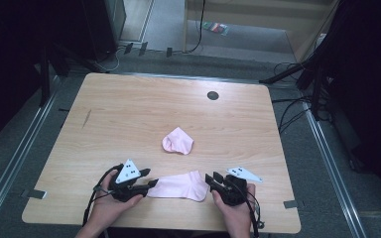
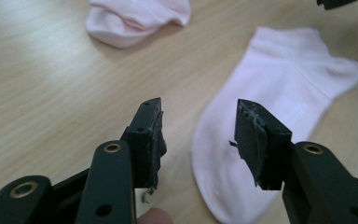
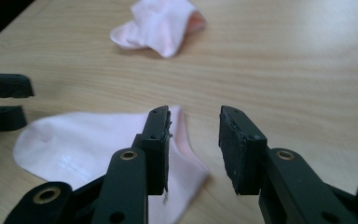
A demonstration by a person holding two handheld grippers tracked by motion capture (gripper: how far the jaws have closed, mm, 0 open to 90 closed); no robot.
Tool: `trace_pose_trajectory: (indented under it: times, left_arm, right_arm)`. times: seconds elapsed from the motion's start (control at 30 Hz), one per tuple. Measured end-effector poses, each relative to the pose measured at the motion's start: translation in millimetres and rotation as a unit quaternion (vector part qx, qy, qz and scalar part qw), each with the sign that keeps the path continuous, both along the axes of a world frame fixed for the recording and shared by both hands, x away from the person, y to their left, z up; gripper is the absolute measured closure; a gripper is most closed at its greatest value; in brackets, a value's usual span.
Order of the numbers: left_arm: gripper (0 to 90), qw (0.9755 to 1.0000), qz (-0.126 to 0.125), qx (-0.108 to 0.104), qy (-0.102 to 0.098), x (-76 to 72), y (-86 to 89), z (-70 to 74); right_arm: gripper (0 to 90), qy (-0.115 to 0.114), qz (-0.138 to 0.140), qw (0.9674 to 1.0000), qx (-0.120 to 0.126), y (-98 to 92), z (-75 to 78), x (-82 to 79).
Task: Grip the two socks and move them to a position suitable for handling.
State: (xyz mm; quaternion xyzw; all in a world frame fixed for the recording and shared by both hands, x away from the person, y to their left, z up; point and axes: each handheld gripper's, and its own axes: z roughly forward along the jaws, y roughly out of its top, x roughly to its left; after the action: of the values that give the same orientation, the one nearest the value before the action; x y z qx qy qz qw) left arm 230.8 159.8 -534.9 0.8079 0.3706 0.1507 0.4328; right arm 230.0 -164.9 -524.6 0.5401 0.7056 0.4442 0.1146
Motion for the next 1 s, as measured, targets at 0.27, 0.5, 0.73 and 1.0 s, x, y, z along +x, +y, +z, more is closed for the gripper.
trace_pose_trajectory:
  times: [0.27, 0.5, 0.73, 1.0]
  left_arm:
    - [54.1, 0.998, 0.059, -0.005, 0.019, 46.1, -16.6, 0.9]
    - [63.0, 0.9954, 0.095, 0.001, 0.015, 77.6, -31.2, -0.9]
    - [68.0, 0.9953, 0.09, 0.025, 0.026, 96.4, -39.7, -8.3]
    - [80.4, 0.995, 0.088, 0.04, 0.027, 99.6, -43.5, -13.8]
  right_arm:
    - [68.1, -0.049, 0.065, 0.996, -0.036, 41.2, 12.7, 30.3]
    - [70.2, -0.053, 0.091, 0.992, -0.069, 67.1, 10.6, 65.0]
    - [69.3, -0.055, 0.104, 0.9888, -0.092, 83.4, -0.6, 91.9]
    - [57.7, -0.038, 0.12, 0.9866, -0.104, 106.3, -6.2, 112.6]
